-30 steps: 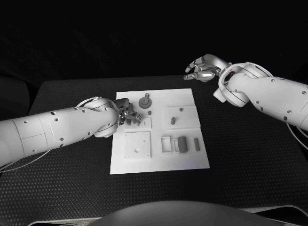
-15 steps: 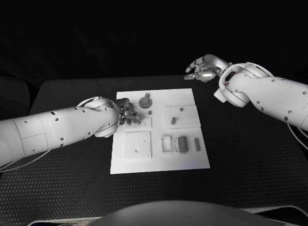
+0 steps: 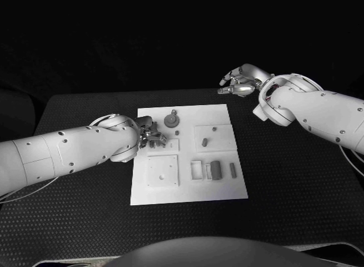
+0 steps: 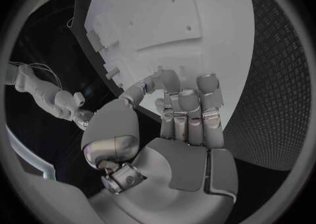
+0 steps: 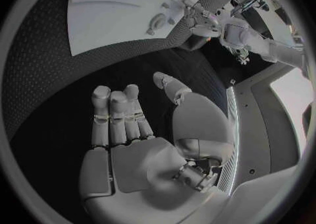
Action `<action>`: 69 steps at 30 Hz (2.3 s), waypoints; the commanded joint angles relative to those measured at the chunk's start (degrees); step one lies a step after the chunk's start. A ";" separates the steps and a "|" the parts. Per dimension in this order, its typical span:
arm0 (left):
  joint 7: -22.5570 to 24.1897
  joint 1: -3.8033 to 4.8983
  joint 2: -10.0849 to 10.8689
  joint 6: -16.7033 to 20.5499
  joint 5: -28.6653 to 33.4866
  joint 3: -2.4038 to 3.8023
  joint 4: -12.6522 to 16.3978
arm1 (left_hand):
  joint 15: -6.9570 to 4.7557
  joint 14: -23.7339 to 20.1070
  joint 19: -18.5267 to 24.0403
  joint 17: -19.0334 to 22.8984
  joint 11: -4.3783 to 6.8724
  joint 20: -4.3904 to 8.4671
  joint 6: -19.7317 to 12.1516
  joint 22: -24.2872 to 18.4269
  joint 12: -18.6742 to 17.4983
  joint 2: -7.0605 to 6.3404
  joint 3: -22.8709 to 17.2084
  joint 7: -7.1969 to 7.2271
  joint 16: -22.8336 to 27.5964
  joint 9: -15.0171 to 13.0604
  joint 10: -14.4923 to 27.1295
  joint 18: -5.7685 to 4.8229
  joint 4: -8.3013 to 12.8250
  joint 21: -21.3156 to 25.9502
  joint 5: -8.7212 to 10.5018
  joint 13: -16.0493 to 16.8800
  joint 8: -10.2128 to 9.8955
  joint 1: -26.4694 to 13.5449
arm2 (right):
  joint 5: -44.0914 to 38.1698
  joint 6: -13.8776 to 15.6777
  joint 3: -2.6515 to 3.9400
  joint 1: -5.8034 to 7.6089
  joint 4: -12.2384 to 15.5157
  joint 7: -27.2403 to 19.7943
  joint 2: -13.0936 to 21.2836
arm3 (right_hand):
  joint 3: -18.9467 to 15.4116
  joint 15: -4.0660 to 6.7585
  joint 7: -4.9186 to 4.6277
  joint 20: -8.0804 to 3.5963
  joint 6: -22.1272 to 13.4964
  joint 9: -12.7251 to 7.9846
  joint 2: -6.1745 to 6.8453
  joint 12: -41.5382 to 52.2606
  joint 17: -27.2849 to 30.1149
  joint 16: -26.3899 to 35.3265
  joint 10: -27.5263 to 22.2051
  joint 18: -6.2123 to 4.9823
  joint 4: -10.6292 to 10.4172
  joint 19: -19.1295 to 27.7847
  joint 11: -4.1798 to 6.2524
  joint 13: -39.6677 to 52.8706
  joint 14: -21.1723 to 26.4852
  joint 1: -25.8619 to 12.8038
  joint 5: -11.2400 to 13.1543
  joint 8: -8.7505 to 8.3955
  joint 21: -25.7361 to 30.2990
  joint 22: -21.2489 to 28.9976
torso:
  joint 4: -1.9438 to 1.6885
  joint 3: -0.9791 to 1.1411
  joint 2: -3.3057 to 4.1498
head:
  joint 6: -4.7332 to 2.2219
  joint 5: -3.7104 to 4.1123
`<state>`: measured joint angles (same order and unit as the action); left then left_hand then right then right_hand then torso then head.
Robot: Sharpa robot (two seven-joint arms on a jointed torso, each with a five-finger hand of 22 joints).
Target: Assemble the parts on the task board
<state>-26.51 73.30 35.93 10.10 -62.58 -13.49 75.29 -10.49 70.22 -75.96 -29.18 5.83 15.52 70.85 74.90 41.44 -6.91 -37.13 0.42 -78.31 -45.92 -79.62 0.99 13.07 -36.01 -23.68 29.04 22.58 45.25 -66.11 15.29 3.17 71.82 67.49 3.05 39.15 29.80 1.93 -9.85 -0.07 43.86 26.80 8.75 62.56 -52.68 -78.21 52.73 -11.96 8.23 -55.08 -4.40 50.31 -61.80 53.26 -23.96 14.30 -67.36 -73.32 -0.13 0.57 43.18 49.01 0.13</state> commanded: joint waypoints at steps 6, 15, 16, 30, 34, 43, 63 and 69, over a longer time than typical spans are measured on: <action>-0.16 -0.24 -0.07 -1.85 0.57 -0.17 -0.01 | -1.33 -0.99 0.07 0.08 0.27 0.45 0.27 1.16 0.38 5.09 -3.99 -0.02 -0.27 -0.14 -0.18 1.48 3.66 -0.34 -0.18 -0.11 0.25 4.78 | 0.03 -0.59 0.03 -0.04 -0.03 -0.44 -0.06 | 0.07 0.04 -0.88 -0.11 -0.25 -0.08 -0.02 0.38 0.07 0.14 -0.36 -3.04 -0.32 -0.15 0.15 -0.09 0.29 -0.48 -0.16 0.29 0.32 0.06 | 0.01 0.01 0.02 | 0.01 0.03; -0.12 -0.24 -0.06 -1.89 0.78 -0.17 -0.02 | -1.32 -1.00 0.08 0.10 0.26 0.44 0.27 1.16 0.40 5.09 -3.99 -0.03 -0.27 -0.17 -0.17 1.48 3.66 -0.35 -0.16 -0.13 0.22 4.77 | 0.03 -0.62 0.03 -0.04 -0.02 -0.42 -0.06 | 0.08 0.03 -0.88 -0.11 -0.25 -0.08 -0.02 0.39 0.07 0.14 -0.37 -3.04 -0.33 -0.15 0.15 -0.10 0.29 -0.48 -0.16 0.30 0.32 0.05 | -0.02 0.05 0.03 | 0.14 0.11; -0.12 -0.24 -0.07 -1.90 0.96 -0.17 -0.04 | -1.32 -1.00 0.08 0.11 0.26 0.44 0.27 1.16 0.40 5.10 -3.99 -0.03 -0.28 -0.17 -0.17 1.48 3.65 -0.35 -0.16 -0.13 0.22 4.77 | 0.03 -0.62 0.03 -0.04 -0.03 -0.42 -0.06 | 0.08 0.03 -0.88 -0.11 -0.25 -0.09 -0.02 0.39 0.07 0.14 -0.37 -3.04 -0.33 -0.15 0.15 -0.11 0.29 -0.48 -0.16 0.30 0.32 0.05 | -0.02 0.05 0.03 | 0.14 0.11; 0.40 -0.24 0.09 -1.78 3.87 -0.15 -0.23 | -1.32 -1.01 0.10 0.15 0.26 0.44 0.26 1.15 0.43 5.17 -4.00 -0.03 -0.28 -0.22 -0.14 1.49 3.65 -0.37 -0.12 -0.19 0.16 4.76 | 0.03 -0.69 0.03 -0.04 -0.11 -0.43 -0.17 | 0.07 0.03 -0.88 -0.12 -0.26 -0.10 -0.01 0.41 0.08 0.13 -0.38 -3.04 -0.33 -0.15 0.15 -0.13 0.30 -0.47 -0.16 0.31 0.32 0.05 | 0.01 0.01 0.04 | 0.02 0.14; 0.92 -0.24 0.14 -1.56 5.36 -0.15 -0.51 | -1.31 -1.03 0.12 0.17 0.25 0.43 0.25 1.15 0.43 5.19 -4.00 -0.04 -0.28 -0.24 -0.12 1.49 3.65 -0.37 -0.10 -0.21 0.13 4.73 | 0.03 -0.72 0.03 -0.05 -0.18 -0.43 -0.19 | 0.07 0.03 -0.88 -0.12 -0.26 -0.11 -0.01 0.42 0.08 0.13 -0.38 -3.04 -0.34 -0.14 0.15 -0.14 0.30 -0.47 -0.16 0.32 0.32 0.05 | 0.07 0.02 0.03 | -0.01 0.09; 2.60 -0.24 0.18 -1.67 9.09 -0.13 -1.19 | -1.29 -1.08 0.19 0.24 0.22 0.44 0.20 1.14 0.44 5.30 -4.00 -0.07 -0.26 -0.29 -0.06 1.50 3.66 -0.37 -0.04 -0.28 0.05 4.70 | 0.03 -0.72 0.03 -0.05 -0.33 -0.44 -0.22 | 0.07 0.03 -0.88 -0.12 -0.26 -0.12 -0.01 0.44 0.08 0.13 -0.39 -3.04 -0.35 -0.14 0.15 -0.15 0.30 -0.48 -0.16 0.33 0.32 0.05 | 0.03 0.02 0.03 | -0.03 0.20; 2.85 -0.17 1.07 -5.69 11.02 0.29 -1.30 | -1.25 -1.23 0.35 0.34 0.17 0.47 0.09 1.17 0.50 5.36 -3.93 -0.13 -0.27 -0.45 0.10 1.55 3.71 -0.40 -0.03 -0.41 -0.10 4.74 | 0.03 -0.76 0.03 -0.14 -0.42 -0.44 -0.23 | 0.06 0.03 -0.89 -0.13 -0.27 -0.14 0.00 0.46 0.09 0.12 -0.40 -3.04 -0.36 -0.14 0.15 -0.18 0.31 -0.48 -0.16 0.34 0.32 0.04 | -0.02 0.08 0.09 | 0.21 0.40; 2.93 -0.05 0.86 -5.96 11.05 0.51 -2.13 | -1.22 -1.30 0.42 0.38 0.15 0.46 0.04 1.18 0.52 5.36 -3.88 -0.15 -0.27 -0.50 0.16 1.56 3.71 -0.42 0.02 -0.45 -0.15 4.77 | 0.03 -0.76 0.03 -0.17 -0.43 -0.43 -0.26 | 0.06 0.03 -0.89 -0.13 -0.28 -0.15 -0.01 0.47 0.09 0.12 -0.40 -3.04 -0.37 -0.14 0.15 -0.19 0.31 -0.49 -0.16 0.35 0.32 0.04 | 0.07 0.08 0.07 | 0.25 0.45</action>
<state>-24.01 73.21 36.93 6.00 -52.08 -12.97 73.32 -10.36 70.08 -75.54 -28.87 5.81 15.77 70.59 74.91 41.65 -6.91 -37.19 0.54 -78.28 -46.49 -79.60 0.98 13.00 -36.26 -23.44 28.65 22.59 45.25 -66.04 15.09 3.17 71.68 67.05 3.04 38.94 29.80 1.92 -9.88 -0.06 43.82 26.71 8.75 62.78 -52.65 -78.21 52.73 -11.97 8.23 -55.07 -4.40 50.17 -61.80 53.26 -23.96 14.30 -67.36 -73.33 -0.13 0.63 43.25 49.26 0.55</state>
